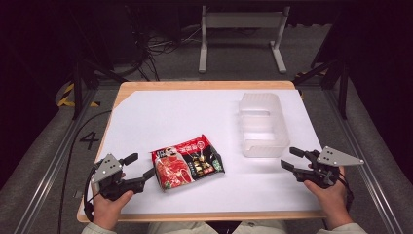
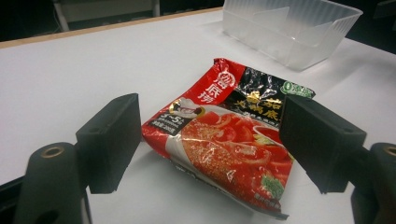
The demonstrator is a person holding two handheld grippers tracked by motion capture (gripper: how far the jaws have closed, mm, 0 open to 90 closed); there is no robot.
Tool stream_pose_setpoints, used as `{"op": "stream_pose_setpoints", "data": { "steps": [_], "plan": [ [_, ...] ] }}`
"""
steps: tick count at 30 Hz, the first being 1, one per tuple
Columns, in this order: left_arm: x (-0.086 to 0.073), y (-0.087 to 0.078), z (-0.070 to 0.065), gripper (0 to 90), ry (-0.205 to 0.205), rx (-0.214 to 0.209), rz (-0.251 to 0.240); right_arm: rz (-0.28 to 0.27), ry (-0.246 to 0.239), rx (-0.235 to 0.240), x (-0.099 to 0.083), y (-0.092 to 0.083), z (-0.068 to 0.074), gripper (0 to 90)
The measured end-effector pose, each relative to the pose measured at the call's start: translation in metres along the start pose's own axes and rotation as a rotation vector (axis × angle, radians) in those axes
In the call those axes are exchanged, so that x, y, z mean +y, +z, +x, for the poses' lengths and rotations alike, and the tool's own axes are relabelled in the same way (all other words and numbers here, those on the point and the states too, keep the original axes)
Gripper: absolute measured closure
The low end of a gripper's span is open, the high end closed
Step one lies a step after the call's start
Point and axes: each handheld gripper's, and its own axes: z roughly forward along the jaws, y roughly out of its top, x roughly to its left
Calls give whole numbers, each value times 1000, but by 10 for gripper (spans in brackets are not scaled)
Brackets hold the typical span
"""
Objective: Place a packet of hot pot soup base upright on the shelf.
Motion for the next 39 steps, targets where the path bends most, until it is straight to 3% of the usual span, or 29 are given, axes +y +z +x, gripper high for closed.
{"op": "stream_pose_setpoints", "data": {
  "steps": [10, 19, 22, 26, 31, 39],
  "plan": [
    [28, 7, 5, 163, 30, 2, -14, 9, 0, -12, -1, -1, 0, 394],
    [53, 18, 7, 157, 35, -44, -3, 10, 1, -21, -2, -1, 1, 384],
    [57, 27, 8, 155, 37, -103, 34, 12, 4, -12, -2, 0, 1, 379],
    [62, 36, 8, 139, 35, -138, 49, 16, 1, -10, -3, 1, 1, 378],
    [69, 48, 8, 129, 44, -137, 64, 16, 2, -8, -3, 1, 1, 377],
    [79, 61, 12, 136, 37, -132, 49, 16, -1, -14, -3, 0, 1, 375]
  ]
}}
